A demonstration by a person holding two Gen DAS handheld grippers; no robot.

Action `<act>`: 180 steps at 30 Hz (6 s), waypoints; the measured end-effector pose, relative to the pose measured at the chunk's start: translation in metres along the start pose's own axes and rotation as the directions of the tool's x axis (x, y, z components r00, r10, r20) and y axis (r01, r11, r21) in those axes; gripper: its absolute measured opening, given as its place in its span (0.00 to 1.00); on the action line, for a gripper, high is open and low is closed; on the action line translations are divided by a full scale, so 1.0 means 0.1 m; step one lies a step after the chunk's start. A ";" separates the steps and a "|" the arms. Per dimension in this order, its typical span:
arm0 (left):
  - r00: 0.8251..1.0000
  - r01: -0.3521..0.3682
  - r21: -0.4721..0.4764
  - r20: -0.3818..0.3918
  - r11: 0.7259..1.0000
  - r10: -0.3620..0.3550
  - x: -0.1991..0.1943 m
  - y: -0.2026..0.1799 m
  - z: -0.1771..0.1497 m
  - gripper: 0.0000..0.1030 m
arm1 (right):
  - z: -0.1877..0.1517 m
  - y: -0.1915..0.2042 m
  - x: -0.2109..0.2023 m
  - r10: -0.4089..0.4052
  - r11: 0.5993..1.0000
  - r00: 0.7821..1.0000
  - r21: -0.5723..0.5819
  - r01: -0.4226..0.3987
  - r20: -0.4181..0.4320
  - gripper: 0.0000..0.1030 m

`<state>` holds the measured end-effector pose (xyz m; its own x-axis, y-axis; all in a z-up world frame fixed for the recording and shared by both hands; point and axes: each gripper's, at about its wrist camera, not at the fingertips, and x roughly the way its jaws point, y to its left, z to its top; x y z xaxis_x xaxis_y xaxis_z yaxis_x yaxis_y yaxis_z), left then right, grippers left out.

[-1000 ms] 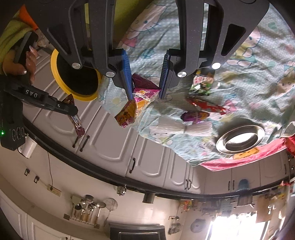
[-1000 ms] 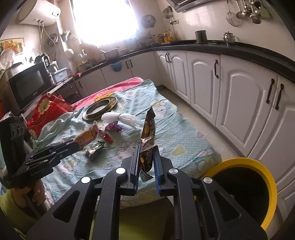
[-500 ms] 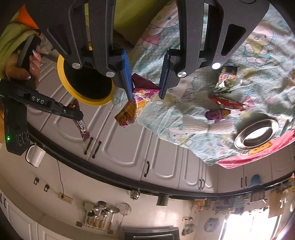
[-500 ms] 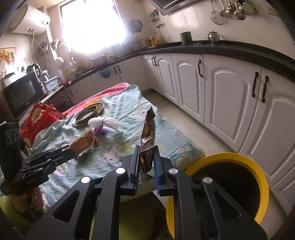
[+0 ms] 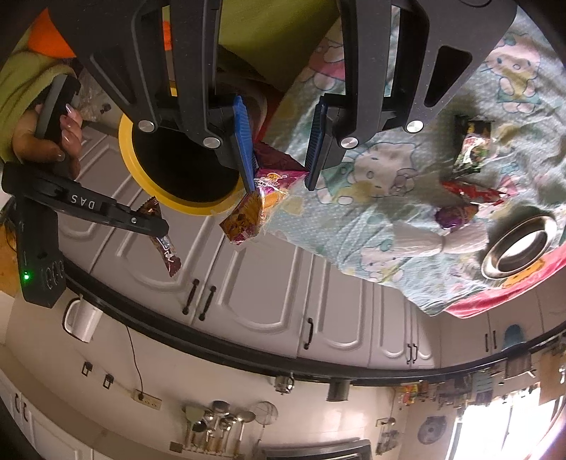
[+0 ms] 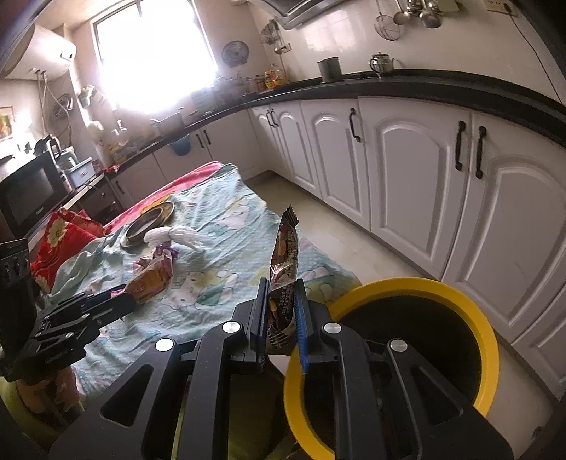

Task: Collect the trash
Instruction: 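Carry both candy wrappers over the yellow-rimmed bin, then open both tools to drop the wrappers into the bin, then move both open tools back over the blanket toward the remaining trash, then grasp the green snack bag with the left tool while the right tool grasps the purple candy wrapper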

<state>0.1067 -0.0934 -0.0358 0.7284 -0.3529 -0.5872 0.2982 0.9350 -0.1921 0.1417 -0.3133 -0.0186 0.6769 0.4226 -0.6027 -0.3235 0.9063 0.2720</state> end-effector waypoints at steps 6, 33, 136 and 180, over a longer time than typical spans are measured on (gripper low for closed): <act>1.000 0.024 0.024 -0.019 0.999 -0.023 0.10 -0.14 -0.02 0.21 | -0.07 -0.17 -0.04 -0.022 0.999 1.000 0.028 0.022 -0.003 0.13; 0.987 0.135 0.207 -0.108 0.969 -0.115 0.63 -0.99 -0.10 0.21 | -0.38 -0.95 -0.18 -0.127 0.979 0.992 0.158 0.126 -0.006 0.13; 0.930 -0.297 -0.265 0.137 0.917 0.341 -0.58 1.21 -0.04 0.89 | 0.30 1.26 0.38 0.182 0.945 0.983 -0.273 -0.179 -0.014 0.51; 0.959 -0.278 -0.288 -0.126 0.916 0.252 0.17 1.63 -0.46 0.62 | 0.32 2.22 2.40 0.087 0.791 0.952 -0.560 -0.245 -0.294 0.15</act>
<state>0.1400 0.0550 -0.1132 0.6964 -0.0986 -0.7109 -0.1071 0.9652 -0.2388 0.2539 -0.0105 -0.0793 0.4218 0.4781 -0.7704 -0.7924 0.6073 -0.0570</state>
